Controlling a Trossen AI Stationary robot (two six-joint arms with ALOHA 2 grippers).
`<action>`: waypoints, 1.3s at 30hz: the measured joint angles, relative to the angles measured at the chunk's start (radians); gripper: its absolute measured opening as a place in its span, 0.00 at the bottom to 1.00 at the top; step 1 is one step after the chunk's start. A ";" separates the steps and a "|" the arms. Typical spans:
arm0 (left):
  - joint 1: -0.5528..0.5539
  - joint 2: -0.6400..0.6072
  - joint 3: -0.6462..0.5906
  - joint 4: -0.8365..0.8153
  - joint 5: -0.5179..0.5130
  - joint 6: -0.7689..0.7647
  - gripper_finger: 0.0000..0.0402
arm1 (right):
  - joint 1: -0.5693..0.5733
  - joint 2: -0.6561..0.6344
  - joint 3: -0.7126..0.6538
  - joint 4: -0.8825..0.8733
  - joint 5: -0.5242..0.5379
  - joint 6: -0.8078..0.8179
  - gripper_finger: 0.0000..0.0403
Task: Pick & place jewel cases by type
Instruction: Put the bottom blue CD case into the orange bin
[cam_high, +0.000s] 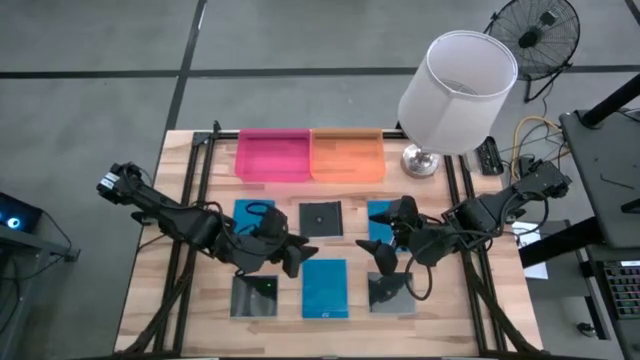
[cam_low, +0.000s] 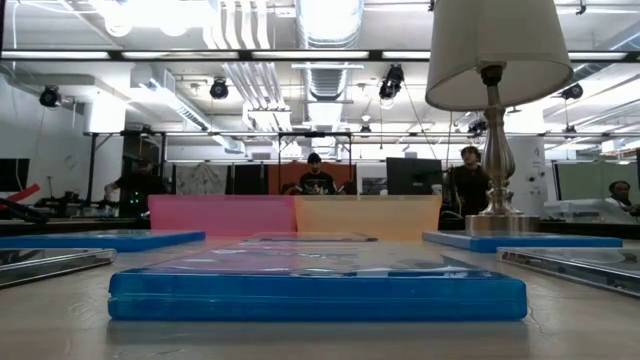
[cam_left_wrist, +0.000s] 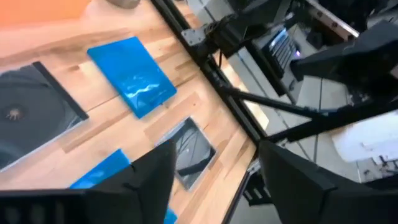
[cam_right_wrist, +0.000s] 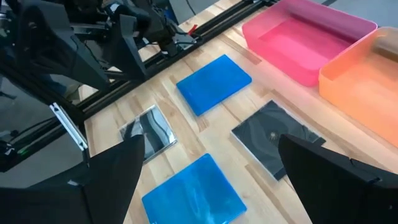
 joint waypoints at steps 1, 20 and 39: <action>0.000 -0.003 0.000 -0.013 0.010 -0.004 0.47 | 0.000 0.000 0.000 0.000 0.000 0.000 0.91; 0.002 -0.001 -0.177 -0.107 0.230 -0.242 0.27 | 0.000 0.004 -0.001 0.002 0.006 0.059 0.91; 0.000 -0.002 -0.494 0.271 0.364 -0.421 0.02 | 0.004 0.058 -0.021 0.001 0.010 0.253 0.91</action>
